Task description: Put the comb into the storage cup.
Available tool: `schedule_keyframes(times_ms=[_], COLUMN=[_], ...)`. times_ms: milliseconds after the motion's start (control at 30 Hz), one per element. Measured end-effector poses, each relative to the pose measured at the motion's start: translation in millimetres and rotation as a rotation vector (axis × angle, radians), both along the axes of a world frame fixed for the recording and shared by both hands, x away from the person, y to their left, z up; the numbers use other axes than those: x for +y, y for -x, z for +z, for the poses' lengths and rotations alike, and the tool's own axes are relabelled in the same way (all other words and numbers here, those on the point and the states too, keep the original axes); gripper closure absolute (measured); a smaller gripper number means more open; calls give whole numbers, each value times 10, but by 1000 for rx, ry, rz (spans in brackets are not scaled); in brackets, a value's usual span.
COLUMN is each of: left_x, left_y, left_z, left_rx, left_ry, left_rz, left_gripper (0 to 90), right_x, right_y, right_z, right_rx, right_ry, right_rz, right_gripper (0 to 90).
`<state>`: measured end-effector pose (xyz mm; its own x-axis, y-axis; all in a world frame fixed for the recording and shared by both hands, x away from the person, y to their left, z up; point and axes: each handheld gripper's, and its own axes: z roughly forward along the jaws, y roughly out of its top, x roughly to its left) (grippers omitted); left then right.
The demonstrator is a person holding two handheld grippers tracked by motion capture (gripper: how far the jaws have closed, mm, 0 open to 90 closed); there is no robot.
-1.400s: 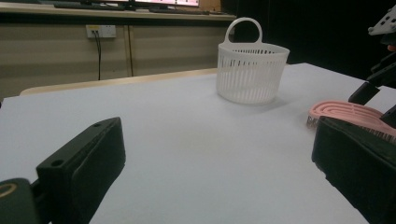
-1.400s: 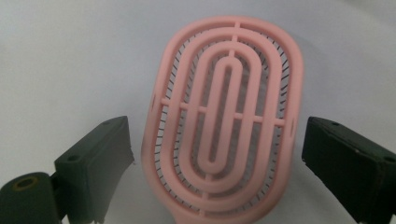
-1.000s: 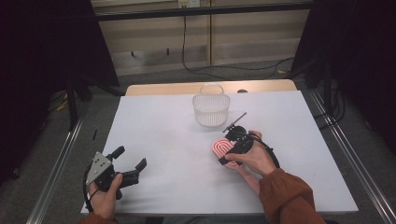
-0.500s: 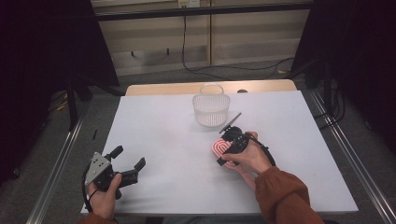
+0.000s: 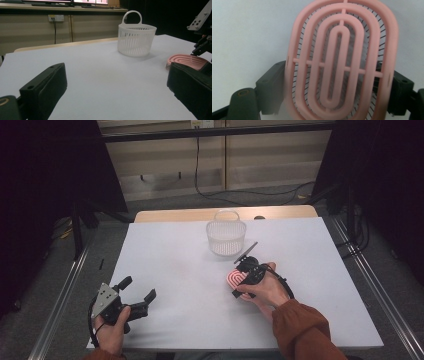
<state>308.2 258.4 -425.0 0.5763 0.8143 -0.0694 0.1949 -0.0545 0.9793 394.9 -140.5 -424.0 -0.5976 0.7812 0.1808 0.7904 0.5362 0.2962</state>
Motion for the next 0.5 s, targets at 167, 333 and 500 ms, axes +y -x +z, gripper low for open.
schedule_keyframes(times_ms=[167, 333, 500], left_x=[-3, -5, -1], left_y=[1, -1, -3], left_z=[-1, -1, -1], left_rx=[1, 1, 1], left_ry=[1, 0, -7], left_rz=[0, -2, -3], left_gripper=[28, 28, 28], right_x=[0, 7, 3], right_y=[-1, 2, 1], right_z=[-1, 3, 4], right_rx=[5, -4, -11], right_ry=[0, 9, 26], right_rz=[0, 10, -6], right_gripper=[184, 151, 93])
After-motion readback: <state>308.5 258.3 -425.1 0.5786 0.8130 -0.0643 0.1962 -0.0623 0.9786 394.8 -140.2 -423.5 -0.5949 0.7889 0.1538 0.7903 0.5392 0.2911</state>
